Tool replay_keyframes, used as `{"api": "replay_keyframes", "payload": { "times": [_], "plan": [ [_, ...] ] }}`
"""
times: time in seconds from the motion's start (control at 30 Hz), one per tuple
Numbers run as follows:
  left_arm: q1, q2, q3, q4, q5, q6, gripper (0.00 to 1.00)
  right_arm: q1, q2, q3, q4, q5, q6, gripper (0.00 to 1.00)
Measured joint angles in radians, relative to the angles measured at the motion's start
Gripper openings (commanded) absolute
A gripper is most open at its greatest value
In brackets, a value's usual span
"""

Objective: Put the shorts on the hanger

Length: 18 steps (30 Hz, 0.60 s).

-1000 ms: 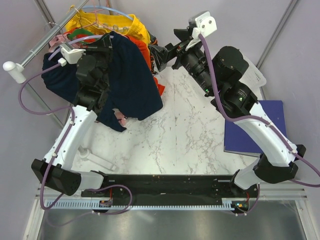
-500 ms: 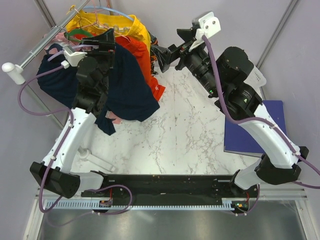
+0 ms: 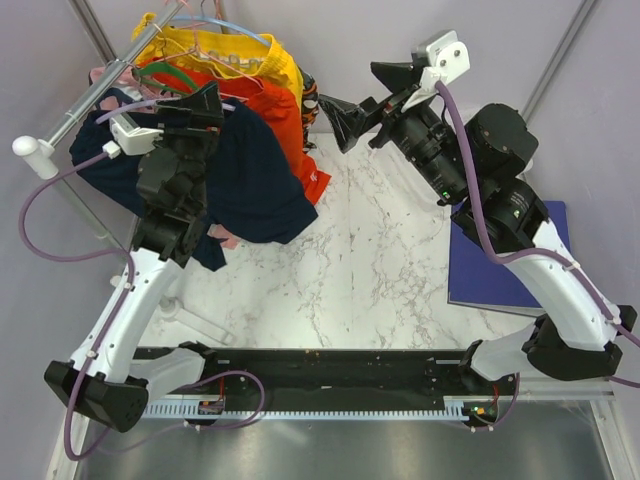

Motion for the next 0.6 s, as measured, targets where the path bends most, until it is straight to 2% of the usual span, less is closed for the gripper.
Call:
{"api": "replay_keyframes", "payload": {
  "times": [0.27,0.5,0.6],
  "plan": [
    [0.000,-0.058,-0.053,0.108,0.024,0.165,1.00,0.000,-0.008,-0.037,-0.001,-0.010,-0.002,0.98],
    [-0.057,-0.095,-0.079,0.211,0.220,0.455,1.00,0.000,-0.061,-0.172,0.001,0.003,-0.004,0.98],
    [-0.122,-0.114,-0.085,0.176,0.318,0.575,1.00,0.000,-0.093,-0.253,0.005,0.010,-0.004,0.98]
  ]
}}
